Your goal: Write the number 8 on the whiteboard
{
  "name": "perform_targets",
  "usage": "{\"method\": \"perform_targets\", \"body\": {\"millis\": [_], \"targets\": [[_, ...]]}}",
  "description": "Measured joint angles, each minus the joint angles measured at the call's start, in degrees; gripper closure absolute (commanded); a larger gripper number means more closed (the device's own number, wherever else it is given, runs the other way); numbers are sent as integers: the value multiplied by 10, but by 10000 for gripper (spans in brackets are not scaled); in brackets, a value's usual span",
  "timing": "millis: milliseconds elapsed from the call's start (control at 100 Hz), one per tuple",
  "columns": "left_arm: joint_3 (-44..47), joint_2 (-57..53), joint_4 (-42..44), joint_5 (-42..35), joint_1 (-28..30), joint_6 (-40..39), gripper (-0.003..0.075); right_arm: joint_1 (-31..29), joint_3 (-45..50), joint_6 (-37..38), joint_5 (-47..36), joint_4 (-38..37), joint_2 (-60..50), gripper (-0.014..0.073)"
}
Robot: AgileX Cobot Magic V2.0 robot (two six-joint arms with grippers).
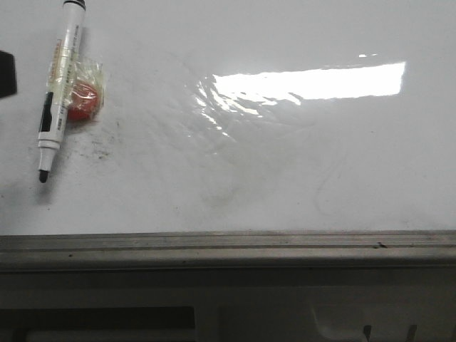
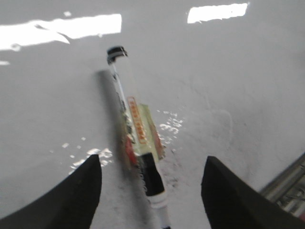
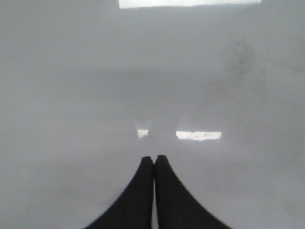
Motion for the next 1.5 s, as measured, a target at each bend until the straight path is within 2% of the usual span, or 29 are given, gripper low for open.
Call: {"method": "perform_targets", "body": {"millis": [200, 290, 430, 690, 830, 990, 1140, 1280, 1420, 1500], "targets": [[-1, 63, -52, -44, -27, -1, 295, 0, 0, 0, 1, 0, 0, 657], [-3, 85, -83, -52, -27, -1, 330, 1, 0, 0, 2, 1, 0, 657], [-3, 118, -114, -61, -27, -1, 451, 18, 0, 0, 7, 3, 0, 657], [-5, 149, -116, -77, -27, -1, 739, 59, 0, 0, 30, 3, 0, 657], [-6, 149, -113, -79, -27, -1, 741, 113, 0, 0, 31, 5, 0, 657], [-10, 151, -58, -82, -27, -2, 741, 223, -6, 0, 47, 10, 0, 649], [-26, 146, 60, -82, -45, -3, 741, 310, -39, -4, 79, 15, 14, 526], [-45, 146, 157, -89, -63, -3, 741, 356, -69, -5, 114, 31, 67, 384], [-56, 146, 235, -94, -68, -3, 741, 390, -93, -10, 84, 50, 131, 232], [-56, 146, 257, -95, -68, -3, 741, 415, -109, -10, 50, 55, 168, 217]]}}
